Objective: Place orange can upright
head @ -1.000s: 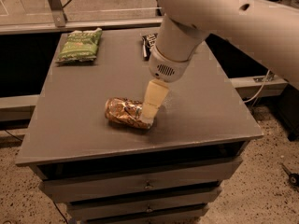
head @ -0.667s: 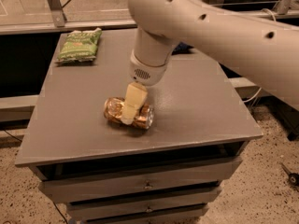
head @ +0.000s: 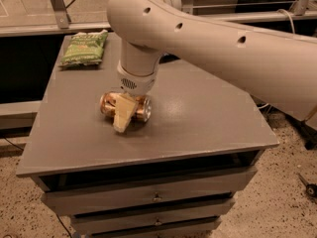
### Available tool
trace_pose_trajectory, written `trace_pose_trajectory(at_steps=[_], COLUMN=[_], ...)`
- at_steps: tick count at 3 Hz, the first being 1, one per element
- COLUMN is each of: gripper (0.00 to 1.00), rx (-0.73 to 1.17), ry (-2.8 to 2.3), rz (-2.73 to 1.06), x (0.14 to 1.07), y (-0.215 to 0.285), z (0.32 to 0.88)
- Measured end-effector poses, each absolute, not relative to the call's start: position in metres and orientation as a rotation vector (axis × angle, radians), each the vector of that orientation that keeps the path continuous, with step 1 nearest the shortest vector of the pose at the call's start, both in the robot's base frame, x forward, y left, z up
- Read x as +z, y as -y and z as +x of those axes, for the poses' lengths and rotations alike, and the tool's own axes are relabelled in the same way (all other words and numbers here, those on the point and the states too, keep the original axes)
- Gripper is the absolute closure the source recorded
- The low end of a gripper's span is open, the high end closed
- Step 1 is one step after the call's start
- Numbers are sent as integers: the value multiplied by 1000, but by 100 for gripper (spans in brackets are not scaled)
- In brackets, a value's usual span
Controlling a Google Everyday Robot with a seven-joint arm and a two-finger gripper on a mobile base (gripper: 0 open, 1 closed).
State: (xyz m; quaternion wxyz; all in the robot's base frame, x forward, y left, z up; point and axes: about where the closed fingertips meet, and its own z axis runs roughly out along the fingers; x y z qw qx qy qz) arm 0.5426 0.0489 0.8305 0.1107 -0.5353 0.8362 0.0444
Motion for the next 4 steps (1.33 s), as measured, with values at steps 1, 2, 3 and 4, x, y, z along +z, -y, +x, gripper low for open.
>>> trace_pose_trajectory(at_steps=[1, 2, 3, 4], gripper=[43, 72, 100, 100], rx=[143, 164, 247, 407], ry=[-2480, -2433, -2297, -2147], rz=[-1537, -1506, -1451, -1349], x=[835, 861, 887, 899], y=[-60, -70, -66, -47], z=[538, 537, 543, 554])
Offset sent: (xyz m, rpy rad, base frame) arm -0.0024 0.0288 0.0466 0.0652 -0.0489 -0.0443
